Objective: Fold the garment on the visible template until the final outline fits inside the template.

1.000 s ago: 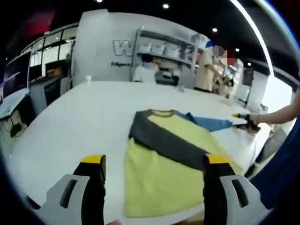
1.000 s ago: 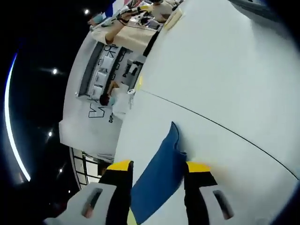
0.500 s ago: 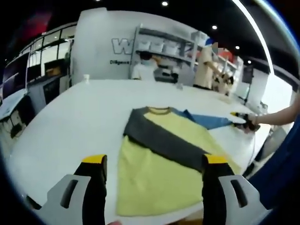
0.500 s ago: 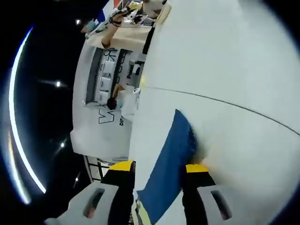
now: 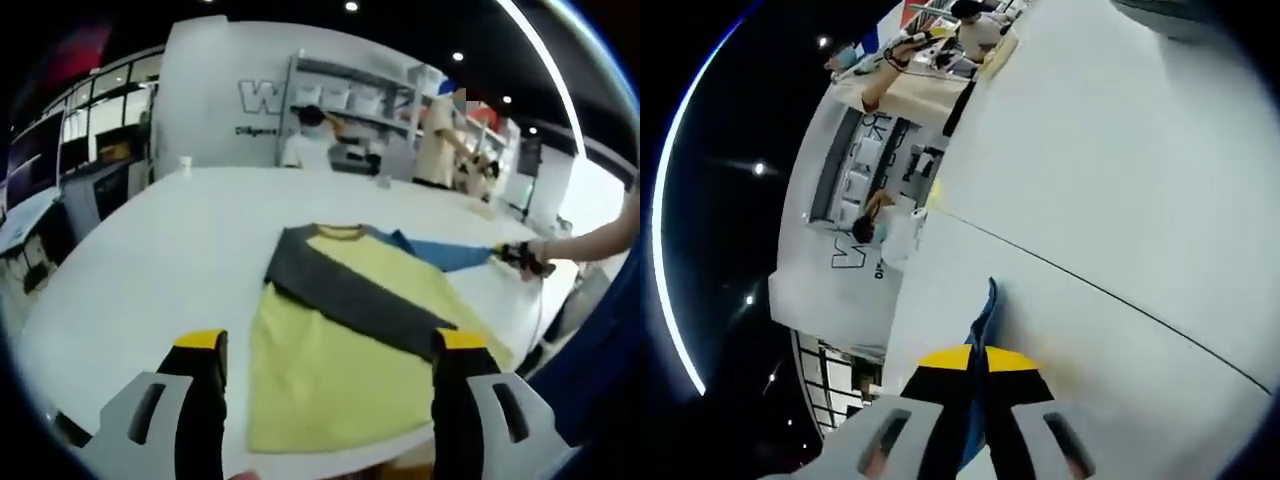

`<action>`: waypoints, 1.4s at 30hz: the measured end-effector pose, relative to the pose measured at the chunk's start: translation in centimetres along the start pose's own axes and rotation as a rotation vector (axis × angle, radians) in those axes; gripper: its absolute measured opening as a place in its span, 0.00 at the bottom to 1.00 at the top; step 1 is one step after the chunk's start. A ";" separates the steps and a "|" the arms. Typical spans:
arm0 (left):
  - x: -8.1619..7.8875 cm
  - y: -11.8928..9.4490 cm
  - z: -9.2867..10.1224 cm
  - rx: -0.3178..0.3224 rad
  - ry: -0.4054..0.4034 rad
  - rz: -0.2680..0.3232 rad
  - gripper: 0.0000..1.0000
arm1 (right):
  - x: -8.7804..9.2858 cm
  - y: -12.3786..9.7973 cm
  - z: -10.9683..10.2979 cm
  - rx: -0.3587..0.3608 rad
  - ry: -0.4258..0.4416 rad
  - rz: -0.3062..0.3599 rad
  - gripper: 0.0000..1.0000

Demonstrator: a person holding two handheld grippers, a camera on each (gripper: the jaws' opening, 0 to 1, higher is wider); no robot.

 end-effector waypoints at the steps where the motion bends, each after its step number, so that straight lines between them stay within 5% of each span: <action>1: 0.0 -0.1 0.0 0.000 -0.001 0.001 0.83 | 0.1 0.0 -0.2 0.000 -0.009 -0.002 0.00; 8: 0.0 -0.2 -0.1 0.010 -0.003 0.007 0.83 | -0.1 -0.5 -3.0 -0.075 0.004 0.025 0.00; 15: 0.3 -0.3 -0.9 0.036 -0.001 0.002 0.84 | 2.8 -0.6 -9.6 -0.201 -0.062 -0.014 0.00; 24: 0.7 -0.3 -2.8 0.072 0.018 -0.015 0.85 | 10.0 0.6 -18.4 -0.331 -0.116 -0.114 0.00; 42: 1.6 0.1 -5.1 0.161 0.074 -0.055 0.84 | 23.2 2.3 -28.2 -0.472 -0.185 -0.316 0.00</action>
Point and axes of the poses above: the point that each gripper's makers call its tool centre point, and the gripper's own axes: y roughly forward along the fingers, z roughly to its right, x roughly out of its underside, the point moved 1 cm from there along -y, roughly backward along the fingers, and after that the axes turned 5 degrees about -z, right-handed, at the moved point
